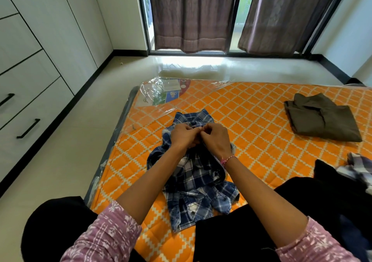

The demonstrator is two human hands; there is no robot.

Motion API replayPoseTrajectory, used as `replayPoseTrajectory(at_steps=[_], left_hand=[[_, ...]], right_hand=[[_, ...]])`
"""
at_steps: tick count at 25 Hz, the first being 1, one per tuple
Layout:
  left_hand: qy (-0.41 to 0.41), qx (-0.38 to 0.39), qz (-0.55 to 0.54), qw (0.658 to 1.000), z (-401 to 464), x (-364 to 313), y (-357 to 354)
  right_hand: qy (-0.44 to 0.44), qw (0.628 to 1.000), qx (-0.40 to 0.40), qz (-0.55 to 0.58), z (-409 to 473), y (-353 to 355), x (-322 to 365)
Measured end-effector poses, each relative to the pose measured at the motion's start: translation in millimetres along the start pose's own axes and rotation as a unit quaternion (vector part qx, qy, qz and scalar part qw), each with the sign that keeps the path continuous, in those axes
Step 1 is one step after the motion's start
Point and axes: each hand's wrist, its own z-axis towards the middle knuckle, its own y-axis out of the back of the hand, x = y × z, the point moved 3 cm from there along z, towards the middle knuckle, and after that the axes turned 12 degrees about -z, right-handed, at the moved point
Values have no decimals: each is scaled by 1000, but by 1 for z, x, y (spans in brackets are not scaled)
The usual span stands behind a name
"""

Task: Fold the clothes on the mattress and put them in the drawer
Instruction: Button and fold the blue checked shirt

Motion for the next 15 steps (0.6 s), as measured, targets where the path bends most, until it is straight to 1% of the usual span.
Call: replayPoseTrajectory(at_steps=[1, 2, 3, 4, 5, 6, 8, 10, 11, 12, 13, 14, 15], left_hand=[[-2, 2, 30, 1000, 1, -4, 0], [-27, 5, 75, 997, 3, -9, -1], [-60, 5, 110, 992, 5, -15, -1], [-90, 7, 122, 988, 6, -20, -1], [-107, 19, 108, 988, 9, -24, -1], [-113, 40, 67, 990, 12, -25, 0], [-112, 73, -17, 991, 18, -26, 3], [-121, 89, -34, 988, 21, -25, 5], [-129, 100, -12, 987, 22, -24, 6], [-138, 113, 39, 983, 24, -22, 7], [-148, 124, 122, 974, 25, -18, 6], [-153, 127, 215, 956, 26, -10, 7], [-149, 116, 288, 939, 26, -3, 9]], right_hand=[[8, 1000, -6, -10, 1, 2, 5], [9, 1000, -5, -6, 2, 4, 8], [2, 1000, 0, 17, 5, 7, 10], [-15, 998, 13, 60, 10, 12, 11], [-41, 991, 35, 119, 15, 17, 12], [-71, 978, 62, 183, 20, 21, 13], [-130, 941, 130, 286, 28, 28, 13], [-175, 905, 169, 349, 33, 29, 13], [-194, 889, 177, 374, 36, 28, 11], [-209, 877, 180, 394, 39, 26, 10], [-218, 869, 180, 407, 43, 25, 9], [-224, 865, 178, 412, 47, 23, 9], [-229, 866, 172, 411, 50, 20, 9]])
